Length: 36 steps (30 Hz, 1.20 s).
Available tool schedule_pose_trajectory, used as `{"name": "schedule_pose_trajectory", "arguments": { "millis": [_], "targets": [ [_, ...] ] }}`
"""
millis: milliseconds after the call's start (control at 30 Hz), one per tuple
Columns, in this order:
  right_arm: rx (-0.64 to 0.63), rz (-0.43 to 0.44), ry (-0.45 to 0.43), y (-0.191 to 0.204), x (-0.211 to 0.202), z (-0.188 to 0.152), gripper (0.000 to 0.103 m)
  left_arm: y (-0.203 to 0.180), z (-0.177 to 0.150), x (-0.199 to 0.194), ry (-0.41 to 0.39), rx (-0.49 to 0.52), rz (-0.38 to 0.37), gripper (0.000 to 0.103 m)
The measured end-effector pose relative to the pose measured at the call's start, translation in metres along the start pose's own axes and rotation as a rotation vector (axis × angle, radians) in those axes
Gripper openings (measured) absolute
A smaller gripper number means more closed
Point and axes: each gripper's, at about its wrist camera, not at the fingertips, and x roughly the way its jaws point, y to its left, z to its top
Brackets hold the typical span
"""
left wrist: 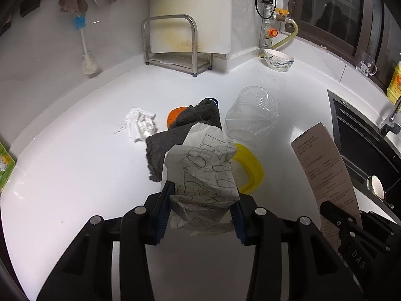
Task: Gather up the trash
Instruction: 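Lift the receipt with the right tool while the left tool grasps the patterned paper, then carry the receipt and patterned paper over the grey bin with both tools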
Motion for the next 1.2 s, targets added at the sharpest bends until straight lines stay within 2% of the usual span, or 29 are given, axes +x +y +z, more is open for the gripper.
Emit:
{"name": "schedule_pose_trajectory", "arguments": {
  "millis": [333,667,1200],
  "targets": [
    [-0.026,0.007,-0.016,0.004,-0.029,-0.009,0.012,0.003,-0.011,-0.033,-0.023,0.005,-0.004,0.042],
    [-0.074,0.050,-0.018,-0.005,-0.060,-0.024,0.012,-0.019,-0.029,-0.073,-0.035,0.008,0.010,0.042],
    [-0.165,0.117,0.012,-0.068,-0.110,-0.053,0.012,-0.086,-0.066,-0.128,-0.043,-0.053,0.050,0.042]
  ]
}}
